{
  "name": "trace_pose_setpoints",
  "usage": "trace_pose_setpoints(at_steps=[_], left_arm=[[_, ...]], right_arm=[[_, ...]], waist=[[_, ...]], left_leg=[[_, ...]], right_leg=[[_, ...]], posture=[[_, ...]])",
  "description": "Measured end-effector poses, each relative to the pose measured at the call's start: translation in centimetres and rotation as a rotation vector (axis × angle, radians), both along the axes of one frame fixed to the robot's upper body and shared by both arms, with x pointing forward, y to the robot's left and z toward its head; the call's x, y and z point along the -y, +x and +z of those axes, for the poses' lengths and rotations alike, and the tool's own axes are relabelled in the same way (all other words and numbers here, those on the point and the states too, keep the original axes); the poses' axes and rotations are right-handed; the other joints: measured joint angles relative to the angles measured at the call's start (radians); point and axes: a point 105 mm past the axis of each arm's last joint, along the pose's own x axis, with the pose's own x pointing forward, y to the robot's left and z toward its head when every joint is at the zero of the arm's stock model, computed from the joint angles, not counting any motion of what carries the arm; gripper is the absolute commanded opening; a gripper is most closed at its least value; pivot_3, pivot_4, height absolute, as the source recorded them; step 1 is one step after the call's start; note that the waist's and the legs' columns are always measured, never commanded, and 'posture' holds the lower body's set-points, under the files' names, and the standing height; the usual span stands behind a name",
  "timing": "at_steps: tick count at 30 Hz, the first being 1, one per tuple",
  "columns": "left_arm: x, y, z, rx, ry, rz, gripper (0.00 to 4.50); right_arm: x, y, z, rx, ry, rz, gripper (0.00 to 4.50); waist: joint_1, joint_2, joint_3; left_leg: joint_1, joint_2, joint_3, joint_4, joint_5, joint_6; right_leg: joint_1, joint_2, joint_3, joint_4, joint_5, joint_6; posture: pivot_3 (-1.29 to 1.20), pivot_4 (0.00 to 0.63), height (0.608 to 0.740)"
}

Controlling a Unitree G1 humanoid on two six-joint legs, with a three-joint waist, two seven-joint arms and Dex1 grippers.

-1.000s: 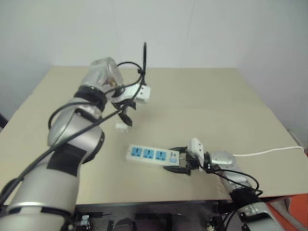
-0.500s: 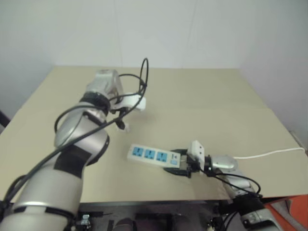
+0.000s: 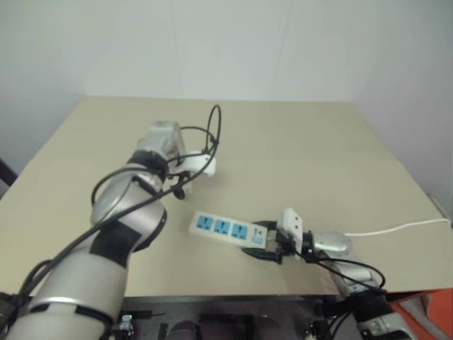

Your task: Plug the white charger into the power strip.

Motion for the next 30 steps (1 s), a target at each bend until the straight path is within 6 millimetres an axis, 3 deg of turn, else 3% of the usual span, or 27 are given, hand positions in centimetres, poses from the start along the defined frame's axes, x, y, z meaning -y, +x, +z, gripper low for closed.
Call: trace_pose_setpoints(at_steps=[7,12,19,30], left_arm=[[0.5,0.0,-0.6,-0.004,-0.004,-0.008,4.50],[0.7,0.0,-0.9,0.001,-0.011,-0.009,3.36],[0.8,-0.2,-1.7,-0.019,-0.012,-0.011,1.04],[-0.5,0.5,-0.5,0.057,-0.060,-0.011,1.02]], right_arm=[[0.0,-0.1,0.0,-0.003,0.001,-0.005,3.44],[0.0,-0.1,0.1,-0.003,0.000,-0.006,3.44],[0.0,-0.1,0.1,-0.003,0.000,-0.008,3.44],[0.0,-0.1,0.1,-0.002,0.000,-0.006,3.44]], waist=[[0.000,0.000,0.000],[0.000,0.000,0.000],[0.000,0.000,0.000],[0.000,0.000,0.000]], left_leg=[[0.000,0.000,0.000,0.000,0.000,0.000],[0.000,0.000,-0.001,0.001,0.000,0.000],[0.000,0.000,-0.001,0.001,0.000,0.000],[0.000,0.000,-0.003,0.001,0.000,0.000]], right_leg=[[0.000,0.000,0.000,0.000,0.000,0.000],[0.000,0.000,0.000,0.000,0.000,0.000],[0.000,0.000,0.000,0.000,0.000,0.000],[0.000,0.000,0.000,0.000,0.000,0.000]], posture=[[0.00,0.150,0.740],[0.00,0.150,0.740],[0.00,0.150,0.740],[0.00,0.150,0.740]])
